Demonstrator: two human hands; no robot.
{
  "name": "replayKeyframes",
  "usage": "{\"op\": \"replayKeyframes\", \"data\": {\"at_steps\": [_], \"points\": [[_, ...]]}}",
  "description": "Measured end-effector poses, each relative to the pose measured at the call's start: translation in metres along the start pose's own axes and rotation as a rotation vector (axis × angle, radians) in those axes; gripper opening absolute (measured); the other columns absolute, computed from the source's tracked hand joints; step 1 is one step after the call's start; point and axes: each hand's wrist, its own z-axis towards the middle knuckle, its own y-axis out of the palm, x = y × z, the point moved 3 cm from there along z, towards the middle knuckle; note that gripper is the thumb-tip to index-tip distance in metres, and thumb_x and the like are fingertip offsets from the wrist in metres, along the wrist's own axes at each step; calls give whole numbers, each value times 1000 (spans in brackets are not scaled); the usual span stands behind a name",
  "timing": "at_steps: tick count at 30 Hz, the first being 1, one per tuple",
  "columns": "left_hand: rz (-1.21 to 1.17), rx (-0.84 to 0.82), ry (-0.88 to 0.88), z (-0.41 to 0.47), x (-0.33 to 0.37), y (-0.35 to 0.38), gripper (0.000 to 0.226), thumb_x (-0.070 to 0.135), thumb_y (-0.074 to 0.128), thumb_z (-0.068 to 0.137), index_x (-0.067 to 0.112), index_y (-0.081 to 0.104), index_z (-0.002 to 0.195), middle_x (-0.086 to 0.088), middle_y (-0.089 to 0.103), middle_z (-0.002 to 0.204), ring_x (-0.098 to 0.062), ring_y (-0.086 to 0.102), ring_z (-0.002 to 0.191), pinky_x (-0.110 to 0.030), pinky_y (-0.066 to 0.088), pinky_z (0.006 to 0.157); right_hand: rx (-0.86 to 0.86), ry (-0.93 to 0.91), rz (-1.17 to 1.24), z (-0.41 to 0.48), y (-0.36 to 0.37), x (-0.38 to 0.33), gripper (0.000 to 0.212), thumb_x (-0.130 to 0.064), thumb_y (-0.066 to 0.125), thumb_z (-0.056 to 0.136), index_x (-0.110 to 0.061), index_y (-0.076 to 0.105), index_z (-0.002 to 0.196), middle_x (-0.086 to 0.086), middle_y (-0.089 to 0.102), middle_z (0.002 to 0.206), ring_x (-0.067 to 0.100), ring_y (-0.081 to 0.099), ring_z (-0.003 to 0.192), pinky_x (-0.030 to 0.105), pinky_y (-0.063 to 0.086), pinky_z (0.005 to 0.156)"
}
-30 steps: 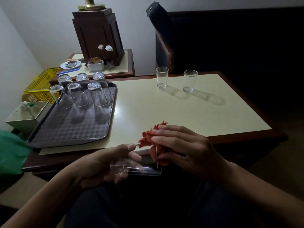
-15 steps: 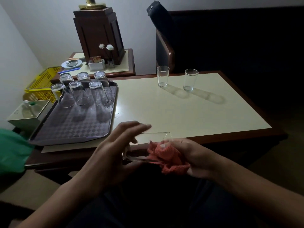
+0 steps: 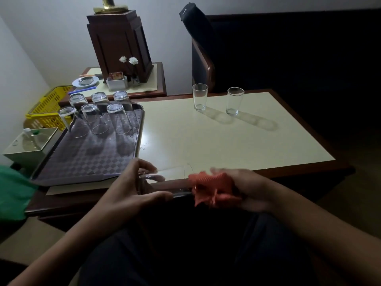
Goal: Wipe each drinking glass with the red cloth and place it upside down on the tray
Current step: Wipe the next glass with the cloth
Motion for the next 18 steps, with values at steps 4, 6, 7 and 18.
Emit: {"op": "replayKeyframes", "data": {"at_steps": [4, 6, 7, 18], "points": [[-26, -72, -108, 2, -7, 15, 59, 37, 93, 66, 14, 63, 111, -10, 78, 90, -18, 70, 73, -23, 54, 62, 178, -253, -62, -2, -12, -14, 56, -48, 35, 113, -7, 64, 138, 15, 75, 128, 30, 74, 117, 47, 55, 106], [-91, -118, -137, 6, -11, 24, 61, 42, 94, 72, 7, 64, 112, -14, 70, 72, -16, 58, 57, -21, 45, 53, 122, -374, -385, -9, 2, -9, 67, -72, 38, 104, -34, 47, 158, -12, 58, 155, 8, 55, 141, 44, 37, 124], [-144, -125, -144, 8, -13, 26, 61, 41, 91, 76, 1, 63, 113, -12, 66, 66, -14, 53, 51, -19, 41, 49, 94, -404, -574, -11, 9, -3, 71, -82, 40, 97, -50, 34, 160, -28, 42, 162, -2, 41, 149, 40, 28, 130], [-441, -204, -78, 13, -20, 22, 90, 58, 93, 64, -8, 55, 111, -22, 57, 73, -21, 54, 55, -21, 41, 46, 202, -962, -1479, -29, 38, -5, 71, -58, 81, 84, -34, 56, 146, -16, 58, 149, 14, 42, 151, 53, 34, 124]]}}
